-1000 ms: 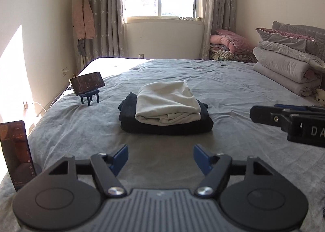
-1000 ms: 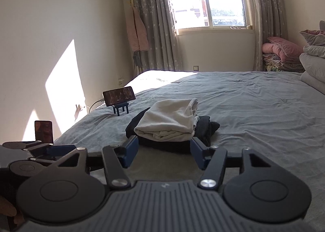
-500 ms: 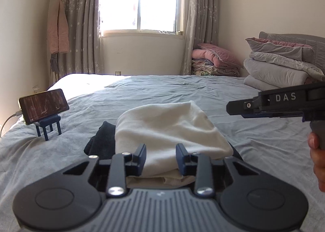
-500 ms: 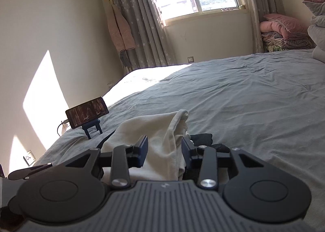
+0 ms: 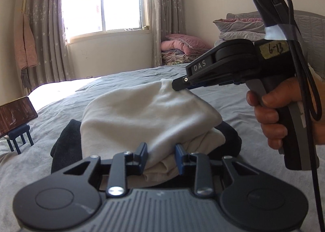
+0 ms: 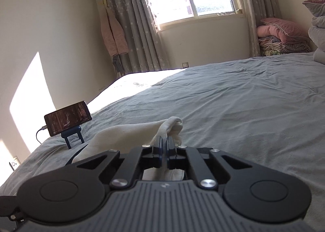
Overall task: Fold clothes
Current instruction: 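Grasp the sweatshirt edge with the right gripper while the left gripper straightens it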
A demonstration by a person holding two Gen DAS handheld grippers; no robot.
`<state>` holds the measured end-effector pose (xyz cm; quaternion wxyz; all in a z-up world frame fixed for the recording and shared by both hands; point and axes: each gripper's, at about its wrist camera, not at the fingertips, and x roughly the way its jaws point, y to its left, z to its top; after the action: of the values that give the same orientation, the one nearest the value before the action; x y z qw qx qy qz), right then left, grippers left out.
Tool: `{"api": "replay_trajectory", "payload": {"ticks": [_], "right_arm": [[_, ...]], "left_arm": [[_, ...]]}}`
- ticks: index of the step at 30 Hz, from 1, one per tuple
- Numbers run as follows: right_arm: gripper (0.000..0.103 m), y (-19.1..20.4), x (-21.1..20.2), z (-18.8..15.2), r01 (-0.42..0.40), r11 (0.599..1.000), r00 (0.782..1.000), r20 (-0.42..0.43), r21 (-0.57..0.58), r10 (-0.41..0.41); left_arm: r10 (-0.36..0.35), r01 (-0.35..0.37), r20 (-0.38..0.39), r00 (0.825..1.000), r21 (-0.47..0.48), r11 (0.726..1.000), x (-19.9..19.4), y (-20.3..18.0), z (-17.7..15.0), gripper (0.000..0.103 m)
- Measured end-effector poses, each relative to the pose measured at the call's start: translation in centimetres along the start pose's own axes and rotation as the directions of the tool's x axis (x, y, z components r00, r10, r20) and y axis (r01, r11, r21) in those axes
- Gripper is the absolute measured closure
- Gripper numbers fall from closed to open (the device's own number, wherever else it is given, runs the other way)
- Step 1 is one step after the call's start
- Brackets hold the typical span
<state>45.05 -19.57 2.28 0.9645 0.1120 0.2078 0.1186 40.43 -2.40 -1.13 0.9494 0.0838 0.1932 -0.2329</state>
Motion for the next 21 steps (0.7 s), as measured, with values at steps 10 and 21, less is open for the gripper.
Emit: {"api": "replay_trajectory", "payload": {"ticks": [10,21], "right_arm": [[0.088,-0.7,-1.7,0.1,-0.04,0.999,0.999,0.013,0.032,0.04],[0.089,1.3,-1.3,-1.8,-0.068,0.99,0.997,-0.04,-0.12,0.063]], "left_arm": [[-0.043,0.043,0.055,0.998,-0.005,0.999,-2.4,1.1,1.1,0.071],[0.007,-0.006,0.016,1.0,-0.09,0.996,-1.3,2.7,-0.4,0.071]]}}
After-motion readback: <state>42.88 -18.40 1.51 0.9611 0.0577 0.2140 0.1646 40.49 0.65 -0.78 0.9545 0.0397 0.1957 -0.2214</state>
